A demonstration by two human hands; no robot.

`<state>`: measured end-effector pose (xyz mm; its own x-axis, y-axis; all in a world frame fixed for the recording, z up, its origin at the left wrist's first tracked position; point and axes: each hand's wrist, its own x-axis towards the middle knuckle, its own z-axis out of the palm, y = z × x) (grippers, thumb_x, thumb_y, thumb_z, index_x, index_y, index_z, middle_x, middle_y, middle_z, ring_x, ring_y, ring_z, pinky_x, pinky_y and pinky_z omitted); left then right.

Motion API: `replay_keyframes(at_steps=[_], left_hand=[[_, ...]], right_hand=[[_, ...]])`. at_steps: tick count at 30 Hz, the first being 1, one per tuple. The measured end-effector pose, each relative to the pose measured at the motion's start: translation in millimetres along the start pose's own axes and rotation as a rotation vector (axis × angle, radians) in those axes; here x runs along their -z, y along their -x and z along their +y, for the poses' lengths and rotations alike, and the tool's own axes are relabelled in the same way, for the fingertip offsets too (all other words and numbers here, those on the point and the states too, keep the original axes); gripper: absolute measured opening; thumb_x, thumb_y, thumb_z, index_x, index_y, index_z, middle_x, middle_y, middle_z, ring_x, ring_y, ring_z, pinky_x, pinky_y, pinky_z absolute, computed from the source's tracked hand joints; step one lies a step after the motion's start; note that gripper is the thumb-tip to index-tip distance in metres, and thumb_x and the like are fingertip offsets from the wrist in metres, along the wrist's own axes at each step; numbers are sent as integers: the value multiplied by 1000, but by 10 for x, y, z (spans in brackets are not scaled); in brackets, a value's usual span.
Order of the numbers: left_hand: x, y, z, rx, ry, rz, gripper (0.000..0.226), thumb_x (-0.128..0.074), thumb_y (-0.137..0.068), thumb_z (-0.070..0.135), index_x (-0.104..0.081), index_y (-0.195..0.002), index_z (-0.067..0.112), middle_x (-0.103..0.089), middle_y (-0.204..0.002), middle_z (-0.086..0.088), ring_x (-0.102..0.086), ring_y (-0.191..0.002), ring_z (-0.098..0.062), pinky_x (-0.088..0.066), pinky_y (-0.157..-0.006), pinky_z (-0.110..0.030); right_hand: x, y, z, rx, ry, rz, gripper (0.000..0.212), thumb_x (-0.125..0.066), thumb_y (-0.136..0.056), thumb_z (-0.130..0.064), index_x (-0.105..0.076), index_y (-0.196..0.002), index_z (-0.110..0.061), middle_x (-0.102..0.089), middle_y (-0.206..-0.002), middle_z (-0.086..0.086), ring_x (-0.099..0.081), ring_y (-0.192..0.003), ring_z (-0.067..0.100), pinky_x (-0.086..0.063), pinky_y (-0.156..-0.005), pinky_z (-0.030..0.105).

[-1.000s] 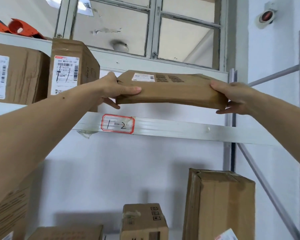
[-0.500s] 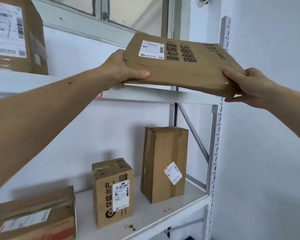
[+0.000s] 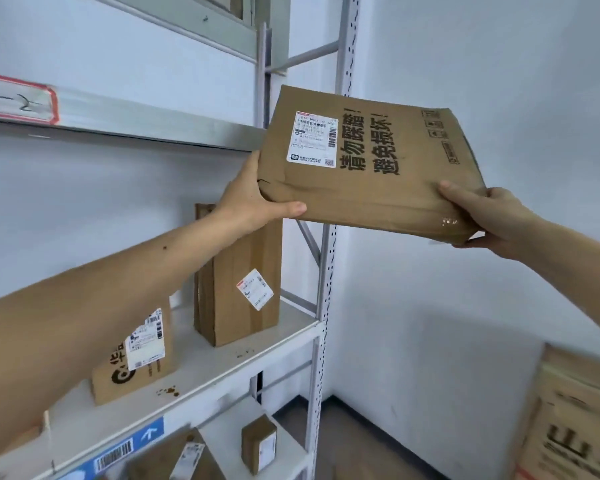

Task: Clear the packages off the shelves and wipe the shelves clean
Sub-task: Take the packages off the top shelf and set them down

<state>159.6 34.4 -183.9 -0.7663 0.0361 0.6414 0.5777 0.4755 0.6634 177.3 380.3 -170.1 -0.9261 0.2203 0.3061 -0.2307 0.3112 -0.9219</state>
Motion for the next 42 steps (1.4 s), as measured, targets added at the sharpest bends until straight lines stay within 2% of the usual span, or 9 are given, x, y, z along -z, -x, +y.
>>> replay_keyframes(at_steps=[8,15,20,23,28,32,37,40,42], left_hand=[[-1189,292,-371,161,50,-111,121,-97,-40,42,-35,-142,24,-56,-130,8,-56,-118,-11,-47,-104,-39],[-2220,751,-891,314,89,-204,109,-97,-51,30,-37,-141,24,-55,-130,7,-53,-119,-12,-50,-100,-36],[-2796,970,-1529,402,74,-267,113,-96,-52,35,-31,-145,27,-48,-138,6,-48,-125,-14,-45,-106,-42],[-3150,1073,-1948,457,46,-314,117,-95,-53,36,-27,-149,29,-45,-142,6,-46,-128,-15,-43,-108,-40],[-3809,1200,-2770,551,64,-401,116,-93,-54,35,-25,-149,31,-43,-142,6,-45,-129,-14,-41,-110,-44],[-4399,1369,-3441,610,81,-474,116,-91,-50,37,-28,-147,31,-47,-137,8,-49,-125,-14,-46,-105,-45],[-5116,1700,-4215,675,65,-485,109,-92,-62,18,-27,-149,26,-48,-136,10,-46,-122,-9,-37,-105,-29],[-5535,1935,-4707,731,27,-491,109,-92,-61,20,-26,-148,28,-48,-132,11,-45,-119,-9,-36,-101,-28],[-5822,2151,-5047,766,20,-487,105,-91,-62,17,-29,-146,29,-51,-125,14,-47,-114,-9,-39,-99,-29]], right_hand=[[592,-90,1133,-128,43,-14,67,-81,-74,-52,-59,-123,-11,-71,-109,7,-67,-82,24,-60,-80,44],[787,-166,2371,-293,24,-4,68,-83,-73,-48,-56,-127,-16,-68,-116,1,-68,-99,22,-58,-87,51],[684,-306,3253,-397,-10,-39,66,-84,-72,-43,-54,-124,-18,-67,-115,1,-68,-96,21,-60,-76,45],[596,-406,3817,-480,-17,-59,78,-87,-63,-46,-52,-127,-17,-66,-117,2,-68,-102,26,-59,-84,52],[389,-649,4794,-598,-6,-65,88,-86,-57,-46,-50,-131,-16,-65,-120,3,-66,-104,26,-59,-84,49],[257,-816,5652,-697,18,-70,94,-88,-52,-50,-51,-132,-18,-65,-121,2,-65,-107,26,-58,-88,50],[135,-975,6782,-785,60,-101,125,-90,-27,-70,-51,-136,-22,-65,-124,-3,-62,-112,24,-55,-95,49],[6,-1055,7414,-803,92,-139,118,-90,-35,-68,-51,-137,-23,-64,-125,-4,-61,-114,21,-51,-100,47],[-116,-1107,7847,-809,121,-176,98,-88,-54,-56,-50,-138,-21,-63,-127,-4,-58,-115,19,-47,-105,45]])
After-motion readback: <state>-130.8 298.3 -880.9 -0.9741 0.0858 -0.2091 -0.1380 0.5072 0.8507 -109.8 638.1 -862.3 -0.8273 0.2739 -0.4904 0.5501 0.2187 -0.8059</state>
